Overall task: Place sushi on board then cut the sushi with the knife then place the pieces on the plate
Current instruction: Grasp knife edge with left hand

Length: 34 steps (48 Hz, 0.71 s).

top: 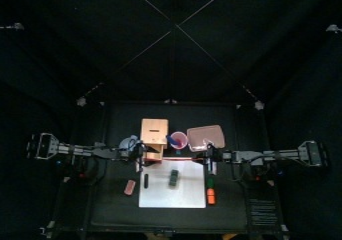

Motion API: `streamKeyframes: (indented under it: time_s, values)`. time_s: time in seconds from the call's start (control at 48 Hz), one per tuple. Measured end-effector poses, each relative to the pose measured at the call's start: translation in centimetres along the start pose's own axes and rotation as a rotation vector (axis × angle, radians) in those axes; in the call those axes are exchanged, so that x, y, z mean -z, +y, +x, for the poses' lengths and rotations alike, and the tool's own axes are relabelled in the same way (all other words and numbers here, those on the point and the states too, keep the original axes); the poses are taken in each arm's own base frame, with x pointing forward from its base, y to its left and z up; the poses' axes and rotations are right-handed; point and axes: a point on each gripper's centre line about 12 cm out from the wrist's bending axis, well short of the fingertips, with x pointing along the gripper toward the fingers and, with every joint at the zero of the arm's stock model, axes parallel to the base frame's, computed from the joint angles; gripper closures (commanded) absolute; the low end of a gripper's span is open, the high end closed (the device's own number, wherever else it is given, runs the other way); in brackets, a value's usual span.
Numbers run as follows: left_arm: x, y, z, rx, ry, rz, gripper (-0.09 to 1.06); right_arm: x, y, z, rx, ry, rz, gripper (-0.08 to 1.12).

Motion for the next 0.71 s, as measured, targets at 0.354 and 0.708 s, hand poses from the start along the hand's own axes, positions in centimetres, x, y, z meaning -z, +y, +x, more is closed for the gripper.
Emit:
streamKeyframes:
  time_s: [0.354,0.708]
  values:
    - [-0.3,0.1,3.0,-0.001,0.017,-0.001,0.16,0.3,0.0,0.4,0.0,0.017,-0.002,0.56]
    - [-0.2,0.1,3.5,-0.001,0.031,-0.001,0.24,0.5,0.0,0.4,0.001,0.023,-0.002,0.56]
